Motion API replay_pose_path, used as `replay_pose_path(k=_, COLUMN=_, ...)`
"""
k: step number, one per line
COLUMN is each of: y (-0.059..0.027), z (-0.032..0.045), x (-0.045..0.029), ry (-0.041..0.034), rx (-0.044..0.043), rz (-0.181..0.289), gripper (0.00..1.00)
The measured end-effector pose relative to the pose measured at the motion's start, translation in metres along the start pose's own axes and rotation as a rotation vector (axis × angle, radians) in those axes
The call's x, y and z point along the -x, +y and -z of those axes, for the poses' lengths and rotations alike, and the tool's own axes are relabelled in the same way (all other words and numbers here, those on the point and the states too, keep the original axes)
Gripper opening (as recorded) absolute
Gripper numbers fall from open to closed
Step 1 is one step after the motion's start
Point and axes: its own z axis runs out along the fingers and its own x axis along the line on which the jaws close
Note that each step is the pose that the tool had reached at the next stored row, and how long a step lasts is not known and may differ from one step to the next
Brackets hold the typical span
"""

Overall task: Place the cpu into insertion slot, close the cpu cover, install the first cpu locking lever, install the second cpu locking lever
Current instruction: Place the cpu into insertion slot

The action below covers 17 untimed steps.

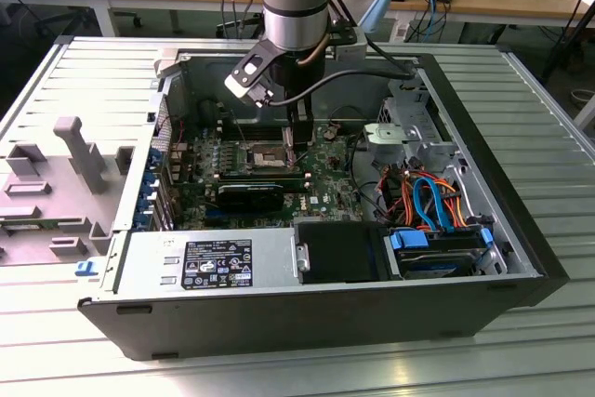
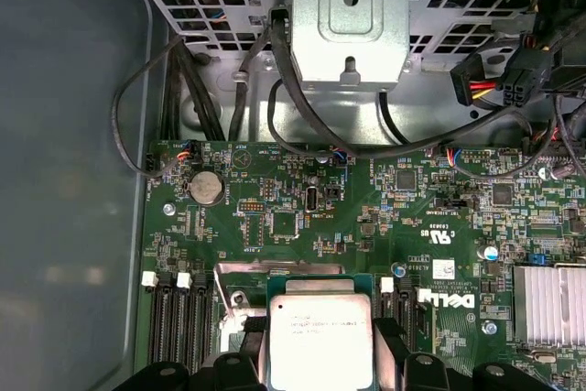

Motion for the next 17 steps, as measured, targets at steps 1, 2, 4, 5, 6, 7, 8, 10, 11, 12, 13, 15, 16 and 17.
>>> replay_pose_path(k=1, y=0.0, z=-0.0001, x=0.0, ry=0.0001, rx=0.0, rz=0.0, gripper=0.54)
replay_pose_path(k=2, y=-0.0002, z=-0.0002, x=0.0, ry=0.0, rx=0.0, rz=0.0, gripper=0.54)
replay_pose_path(k=4, y=-0.0006, z=-0.0005, x=0.0, ry=0.0, rx=0.0, rz=0.0, gripper=0.54)
replay_pose_path(k=5, y=-0.001, z=-0.0006, x=0.0, ry=-0.0001, rx=0.0, rz=0.0, gripper=0.54)
replay_pose_path(k=6, y=-0.0011, z=-0.0006, x=0.0, ry=0.0, rx=0.0, rz=0.0, gripper=0.54)
replay_pose_path(k=7, y=-0.0015, z=-0.0007, x=0.0, ry=0.0, rx=0.0, rz=0.0, gripper=0.54)
replay_pose_path(k=8, y=-0.0018, z=-0.0008, x=0.0, ry=0.0, rx=0.0, rz=0.0, gripper=0.54)
replay_pose_path(k=10, y=-0.0021, z=-0.0008, x=-0.0001, ry=0.0, rx=0.0, rz=0.0, gripper=0.54)
replay_pose_path(k=11, y=-0.0023, z=-0.0009, x=-0.0001, ry=0.0001, rx=0.0, rz=0.0, gripper=0.54)
replay_pose_path(k=12, y=-0.0025, z=-0.001, x=-0.0001, ry=0.0001, rx=0.0, rz=0.0, gripper=0.54)
replay_pose_path(k=13, y=-0.0056, z=-0.005, x=-0.0001, ry=0.0, rx=0.0, rz=0.0, gripper=0.54)
replay_pose_path(k=15, y=-0.0062, z=-0.0098, x=0.0, ry=0.0, rx=0.0, rz=0.0, gripper=0.54)
replay_pose_path(k=16, y=-0.0063, z=-0.0099, x=0.0, ry=0.0, rx=0.0, rz=0.0, gripper=0.54)
replay_pose_path(k=17, y=-0.0063, z=-0.01, x=0.0, ry=0.0, rx=0.0, rz=0.0, gripper=0.54)
